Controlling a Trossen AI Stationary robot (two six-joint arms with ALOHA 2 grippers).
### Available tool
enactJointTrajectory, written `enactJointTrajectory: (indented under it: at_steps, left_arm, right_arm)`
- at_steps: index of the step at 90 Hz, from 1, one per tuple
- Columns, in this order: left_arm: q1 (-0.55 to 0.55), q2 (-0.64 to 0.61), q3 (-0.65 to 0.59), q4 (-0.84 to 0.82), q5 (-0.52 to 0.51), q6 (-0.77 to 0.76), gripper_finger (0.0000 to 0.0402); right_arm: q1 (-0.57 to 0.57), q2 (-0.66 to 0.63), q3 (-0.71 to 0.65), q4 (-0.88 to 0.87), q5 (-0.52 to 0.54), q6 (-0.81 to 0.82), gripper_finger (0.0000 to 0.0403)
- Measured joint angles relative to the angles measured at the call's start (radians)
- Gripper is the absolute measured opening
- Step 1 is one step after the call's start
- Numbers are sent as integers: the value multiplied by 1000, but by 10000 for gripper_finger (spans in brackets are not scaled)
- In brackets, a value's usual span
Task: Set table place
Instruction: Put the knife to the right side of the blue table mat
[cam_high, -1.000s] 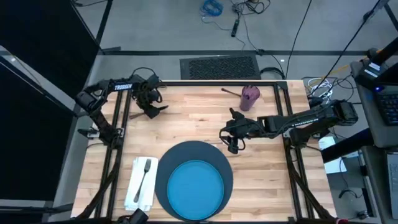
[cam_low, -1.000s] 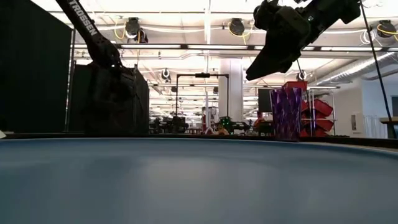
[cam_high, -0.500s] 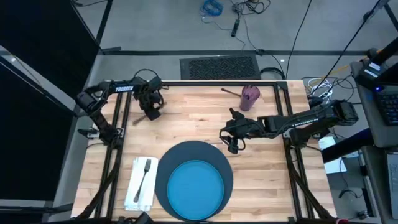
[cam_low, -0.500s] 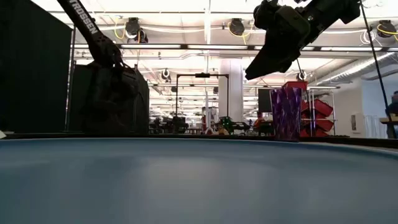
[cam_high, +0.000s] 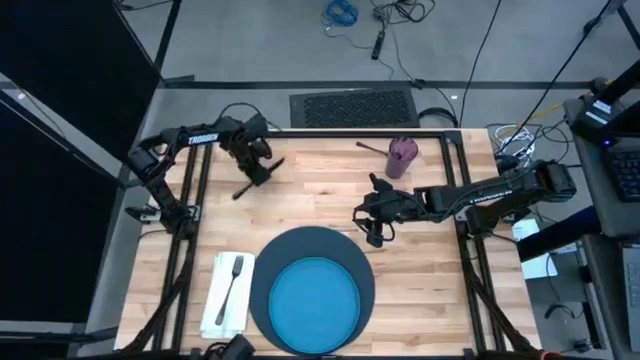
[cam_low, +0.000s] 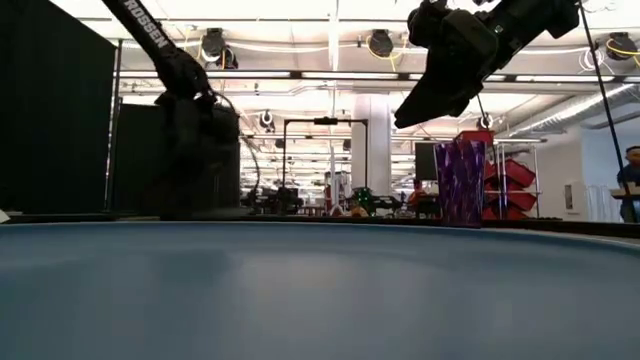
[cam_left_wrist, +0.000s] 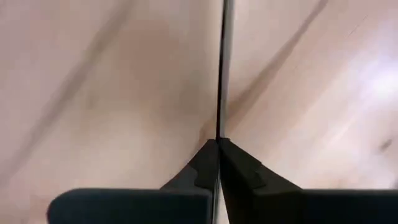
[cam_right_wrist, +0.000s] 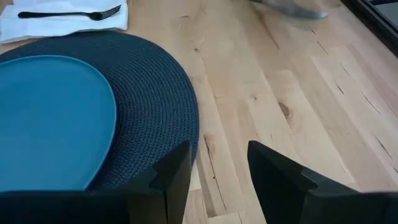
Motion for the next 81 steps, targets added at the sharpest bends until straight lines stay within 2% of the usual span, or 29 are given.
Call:
enactJointTrajectory:
  at_steps: [15, 54, 65, 81]
  left_arm:
    - [-58, 0, 45, -4, 93, -31, 1]
    - [-164, -2, 123, 4, 94, -53, 0]
    - [-184, -2, 139, 35, 97, -53, 0]
    - [-216, -2, 142, 74, 106, -56, 0]
  right_arm:
    - [0, 0, 0, -1, 0, 0, 144]
    - [-1, 11, 0, 13, 17, 0, 144]
    - [-17, 87, 0, 98, 60, -5, 144]
    - [-70, 238, 0, 348, 56, -26, 144]
